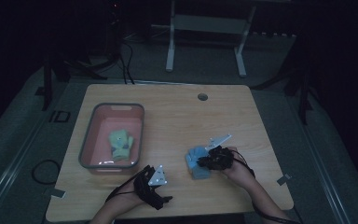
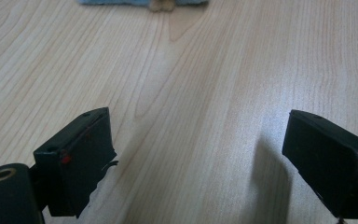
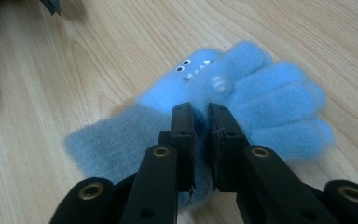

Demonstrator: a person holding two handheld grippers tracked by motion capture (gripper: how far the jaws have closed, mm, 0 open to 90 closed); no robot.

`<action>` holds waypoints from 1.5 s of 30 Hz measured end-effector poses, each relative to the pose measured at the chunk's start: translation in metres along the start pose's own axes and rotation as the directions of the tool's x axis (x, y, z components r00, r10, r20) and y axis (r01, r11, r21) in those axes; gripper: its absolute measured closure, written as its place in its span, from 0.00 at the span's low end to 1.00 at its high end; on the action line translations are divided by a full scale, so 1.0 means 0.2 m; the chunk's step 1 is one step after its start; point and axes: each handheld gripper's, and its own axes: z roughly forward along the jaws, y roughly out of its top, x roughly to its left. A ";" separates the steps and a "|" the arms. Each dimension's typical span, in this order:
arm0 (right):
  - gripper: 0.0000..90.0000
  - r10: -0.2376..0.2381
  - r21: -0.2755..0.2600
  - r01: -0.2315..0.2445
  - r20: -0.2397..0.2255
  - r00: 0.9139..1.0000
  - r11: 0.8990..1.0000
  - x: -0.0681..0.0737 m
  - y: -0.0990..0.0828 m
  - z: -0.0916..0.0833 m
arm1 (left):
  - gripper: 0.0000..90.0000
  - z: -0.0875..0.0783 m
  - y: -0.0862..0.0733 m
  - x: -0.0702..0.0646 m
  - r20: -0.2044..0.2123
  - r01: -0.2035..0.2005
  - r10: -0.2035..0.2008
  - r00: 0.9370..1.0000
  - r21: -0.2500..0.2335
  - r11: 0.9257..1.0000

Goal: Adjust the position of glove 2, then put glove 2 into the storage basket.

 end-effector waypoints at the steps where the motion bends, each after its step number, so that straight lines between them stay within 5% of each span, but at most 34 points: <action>1: 0.90 0.002 0.000 -0.002 -0.001 1.000 1.000 0.00 0.00 0.00 | 0.10 0.00 0.00 0.00 0.000 0.007 -0.007 1.000 0.005 1.000; 10: 0.77 0.007 -0.007 -0.007 0.009 1.000 1.000 0.01 0.00 -0.02 | 0.10 0.00 0.00 0.00 -0.015 0.024 -0.025 1.000 -0.022 0.999; 13: 0.58 0.006 -0.046 -0.005 0.025 1.000 0.999 0.02 0.00 -0.06 | 0.10 0.00 0.02 -0.02 -0.019 0.004 -0.004 1.000 -0.037 0.999; 21: 0.22 0.053 -0.124 -0.057 -0.037 0.998 0.991 0.00 -0.03 -0.14 | 0.11 0.01 0.07 -0.05 -0.016 0.006 -0.007 1.000 -0.039 0.999; 34: 0.16 0.023 -0.175 -0.015 0.043 0.999 0.984 -0.01 -0.05 -0.24 | 0.11 0.00 0.19 -0.04 0.000 0.049 -0.049 0.999 -0.086 0.995; 41: 0.15 0.073 -0.214 -0.065 0.033 0.997 0.975 -0.03 -0.04 -0.29 | 0.11 0.00 0.25 -0.06 -0.017 -0.003 0.002 1.000 -0.097 0.995; 45: 0.14 0.092 -0.221 -0.085 0.020 0.996 0.972 -0.06 -0.02 -0.31 | 0.11 0.04 0.33 -0.06 0.013 -0.048 0.050 0.999 -0.072 0.996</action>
